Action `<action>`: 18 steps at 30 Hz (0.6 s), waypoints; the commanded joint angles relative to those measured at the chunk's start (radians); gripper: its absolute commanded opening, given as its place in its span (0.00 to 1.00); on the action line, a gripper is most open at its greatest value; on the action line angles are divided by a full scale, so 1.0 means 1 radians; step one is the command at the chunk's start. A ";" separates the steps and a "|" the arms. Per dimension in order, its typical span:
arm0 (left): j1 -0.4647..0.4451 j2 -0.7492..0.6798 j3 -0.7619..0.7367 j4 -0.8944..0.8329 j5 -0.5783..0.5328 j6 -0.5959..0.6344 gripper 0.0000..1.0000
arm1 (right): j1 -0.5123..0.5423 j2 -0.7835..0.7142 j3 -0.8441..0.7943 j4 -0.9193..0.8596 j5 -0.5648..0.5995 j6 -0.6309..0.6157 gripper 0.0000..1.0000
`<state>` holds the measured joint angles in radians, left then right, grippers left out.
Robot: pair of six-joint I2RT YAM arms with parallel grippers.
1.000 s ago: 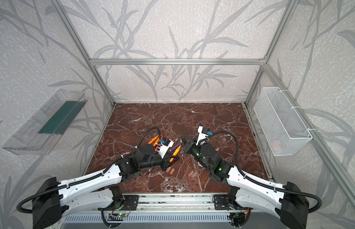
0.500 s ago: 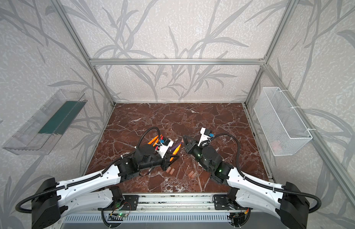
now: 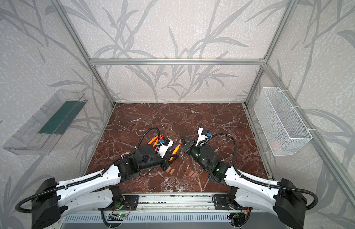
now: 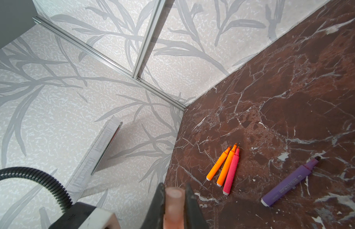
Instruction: Insert the pens into the pen caps
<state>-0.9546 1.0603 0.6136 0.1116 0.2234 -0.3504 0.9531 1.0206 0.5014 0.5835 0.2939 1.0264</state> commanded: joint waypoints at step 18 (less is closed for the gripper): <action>0.042 -0.002 0.014 0.040 0.046 -0.068 0.00 | 0.151 0.142 -0.092 0.320 0.098 -0.024 0.00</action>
<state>-0.9329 1.0603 0.6144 0.0662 0.2134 -0.3889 1.0405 1.1313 0.4416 0.7765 0.3889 1.0420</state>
